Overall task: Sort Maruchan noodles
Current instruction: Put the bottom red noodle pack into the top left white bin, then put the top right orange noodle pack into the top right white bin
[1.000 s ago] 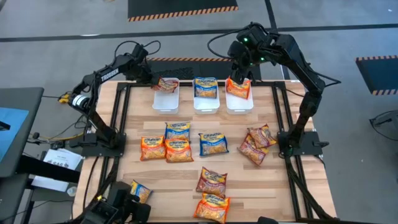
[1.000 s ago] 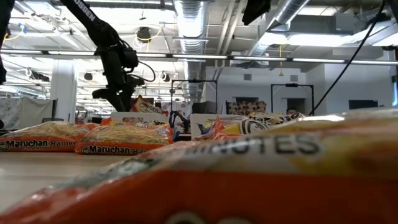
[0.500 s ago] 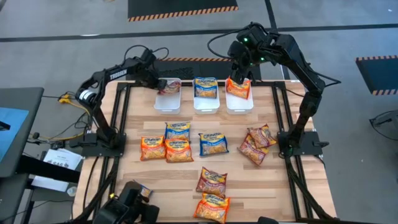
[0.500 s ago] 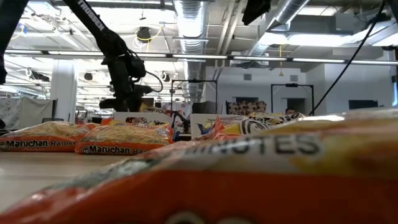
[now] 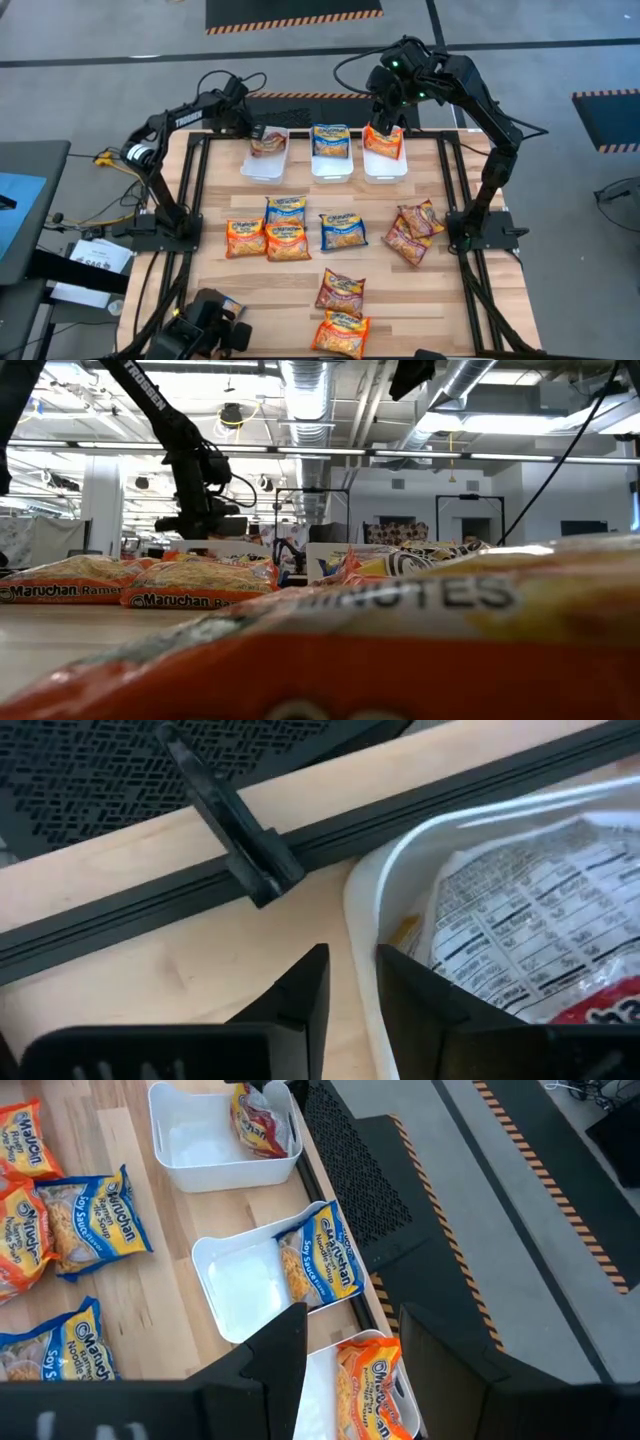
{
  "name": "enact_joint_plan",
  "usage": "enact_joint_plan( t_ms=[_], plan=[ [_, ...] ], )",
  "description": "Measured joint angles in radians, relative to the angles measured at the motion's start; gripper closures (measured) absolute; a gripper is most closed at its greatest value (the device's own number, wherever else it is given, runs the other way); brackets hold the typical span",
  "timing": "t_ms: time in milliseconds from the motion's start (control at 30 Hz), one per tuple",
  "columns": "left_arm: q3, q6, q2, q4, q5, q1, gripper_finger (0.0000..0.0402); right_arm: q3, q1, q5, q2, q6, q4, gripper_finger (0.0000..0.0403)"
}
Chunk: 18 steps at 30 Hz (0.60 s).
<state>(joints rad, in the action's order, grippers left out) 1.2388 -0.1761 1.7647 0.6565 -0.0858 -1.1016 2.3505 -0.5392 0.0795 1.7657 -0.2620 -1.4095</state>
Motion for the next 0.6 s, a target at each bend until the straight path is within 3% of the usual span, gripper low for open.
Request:
enact_joint_plan(
  t_ms=[167, 400, 600],
  plan=[
    [0.08, 0.055, -0.004, 0.129, -0.102, -0.021, 0.0334, 0.0, 0.003, 0.0, 0.0, 0.0, -0.004, 0.0218],
    [0.309, 0.147, -0.005, 0.307, -0.013, -0.025, 0.0334, 0.0, 0.004, 0.0, 0.0, 0.003, -0.01, 0.0218],
    [0.515, 0.176, -0.005, 0.538, -0.036, -0.001, 0.0334, 0.0, 0.023, -0.002, 0.0, 0.052, -0.118, 0.0218]
  ],
)
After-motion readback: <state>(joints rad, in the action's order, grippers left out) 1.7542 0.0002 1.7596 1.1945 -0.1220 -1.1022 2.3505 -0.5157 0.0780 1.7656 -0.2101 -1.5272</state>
